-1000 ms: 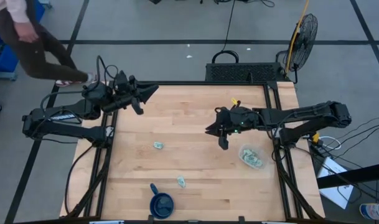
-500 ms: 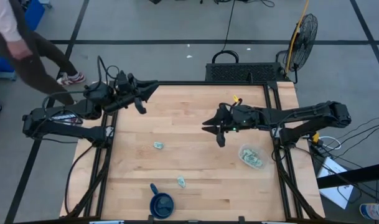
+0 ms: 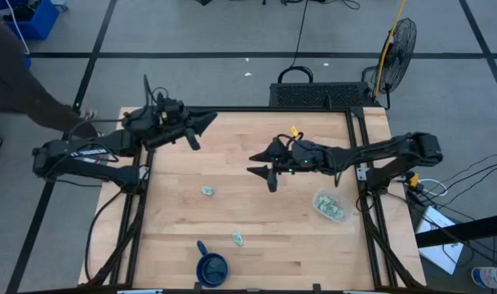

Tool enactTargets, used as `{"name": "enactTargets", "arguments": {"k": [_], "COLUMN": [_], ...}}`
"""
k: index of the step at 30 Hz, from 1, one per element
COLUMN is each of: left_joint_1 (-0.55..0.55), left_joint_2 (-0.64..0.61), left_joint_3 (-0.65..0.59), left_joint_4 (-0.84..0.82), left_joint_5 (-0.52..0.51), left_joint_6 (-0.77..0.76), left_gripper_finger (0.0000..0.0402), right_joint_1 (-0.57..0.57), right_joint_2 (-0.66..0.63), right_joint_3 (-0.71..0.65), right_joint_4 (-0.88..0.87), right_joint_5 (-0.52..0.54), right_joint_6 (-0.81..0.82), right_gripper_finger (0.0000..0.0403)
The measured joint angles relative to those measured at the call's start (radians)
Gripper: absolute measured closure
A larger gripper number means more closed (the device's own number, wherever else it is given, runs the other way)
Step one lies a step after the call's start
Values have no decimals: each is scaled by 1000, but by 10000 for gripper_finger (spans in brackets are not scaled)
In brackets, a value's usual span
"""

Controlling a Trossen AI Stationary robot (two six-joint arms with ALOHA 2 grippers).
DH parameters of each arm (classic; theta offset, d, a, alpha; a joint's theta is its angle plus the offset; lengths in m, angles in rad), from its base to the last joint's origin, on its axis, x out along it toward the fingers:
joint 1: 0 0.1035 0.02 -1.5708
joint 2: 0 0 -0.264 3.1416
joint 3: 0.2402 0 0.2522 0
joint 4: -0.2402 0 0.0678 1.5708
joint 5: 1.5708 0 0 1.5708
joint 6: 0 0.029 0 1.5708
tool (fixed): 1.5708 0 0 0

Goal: Pick and place Stevia / Truvia into bins
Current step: Put the green stevia packet into the transparent container

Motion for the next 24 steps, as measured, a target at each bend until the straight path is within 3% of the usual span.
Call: {"name": "enactTargets", "arguments": {"k": [3, 6, 9, 11, 17, 24], "left_joint_1": [0, -19, -45, -66, -147, -230], "left_joint_2": [29, 32, 30, 26, 34, 159], "left_joint_3": [0, 0, 0, 0, 0, -16], "left_joint_4": [-19, -122, -266, -383, -656, -848], "left_joint_5": [7, 70, 90, 90, 173, 110], "left_joint_6": [37, 178, 345, 373, 199, -15], "left_gripper_finger": [316, 316, 316, 316, 316, 316], "right_joint_1": [0, 0, 0, 0, 2, 7], "right_joint_2": [38, 48, 47, 38, 0, -43], "right_joint_3": [0, 0, 0, 0, -1, 0], "right_joint_4": [55, 77, 76, 70, 69, 49], "right_joint_5": [-1, -1, -1, -1, -4, -4], "right_joint_6": [-24, -22, 3, 6, -6, -32], "right_gripper_finger": [209, 210, 210, 210, 210, 211]}}
